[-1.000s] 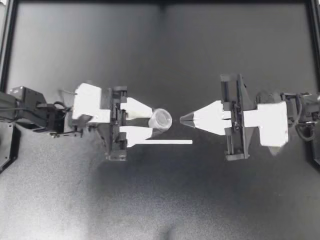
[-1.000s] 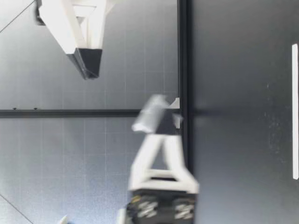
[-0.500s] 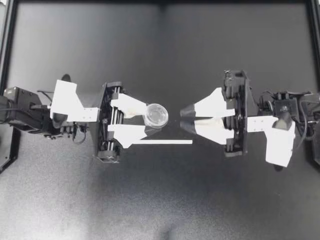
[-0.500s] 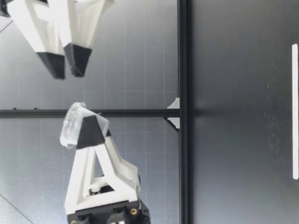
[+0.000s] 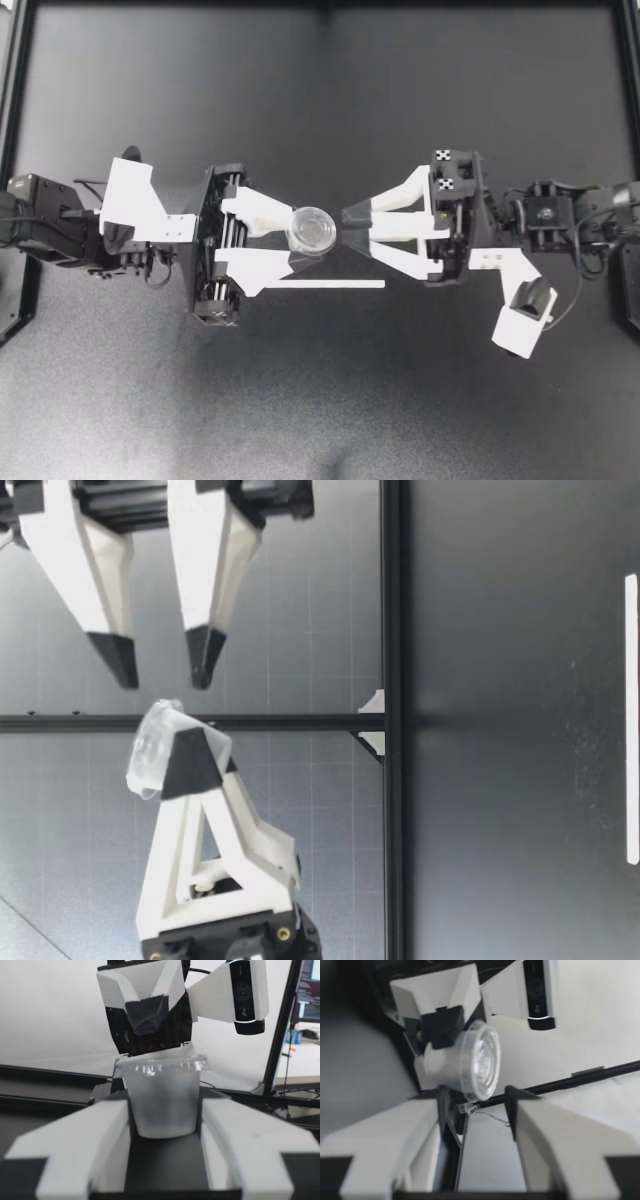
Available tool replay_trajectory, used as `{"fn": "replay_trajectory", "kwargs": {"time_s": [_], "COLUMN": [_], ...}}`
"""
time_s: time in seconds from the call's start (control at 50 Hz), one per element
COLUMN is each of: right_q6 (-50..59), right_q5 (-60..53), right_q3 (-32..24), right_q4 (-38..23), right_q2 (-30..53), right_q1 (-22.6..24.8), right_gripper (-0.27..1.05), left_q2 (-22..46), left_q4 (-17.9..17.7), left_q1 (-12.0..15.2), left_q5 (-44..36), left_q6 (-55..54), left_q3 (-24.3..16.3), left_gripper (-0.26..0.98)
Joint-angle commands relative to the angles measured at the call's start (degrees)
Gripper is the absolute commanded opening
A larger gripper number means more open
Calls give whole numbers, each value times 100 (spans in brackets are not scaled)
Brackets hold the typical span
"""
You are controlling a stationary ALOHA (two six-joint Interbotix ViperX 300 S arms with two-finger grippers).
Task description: Pick up the plastic cup and open its lid.
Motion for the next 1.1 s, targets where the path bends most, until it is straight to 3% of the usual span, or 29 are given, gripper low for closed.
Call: {"fn": "replay_trajectory", "kwargs": {"time_s": [0.0, 0.46, 0.68, 1.08], "right_q6": [0, 18, 35, 483], "right_q5": [-132, -633, -1318, -1336], "right_q3": [-158, -132, 105, 492], "right_q4": [26, 105, 185, 677], "right_q2": [9, -176, -519, -615], "right_q1": [-18, -18, -18, -18], "right_gripper": [52, 52, 52, 52], "left_q2": [-123, -18, 53, -18], "left_q4": [9, 9, 9, 18], "left_q1": [-9, -9, -9, -9], "left_q5": [-53, 9, 88, 97], "left_q6": [0, 0, -9, 26], "left_q3": [-88, -70, -97, -97], "left_gripper": [22, 22, 21, 21]}}
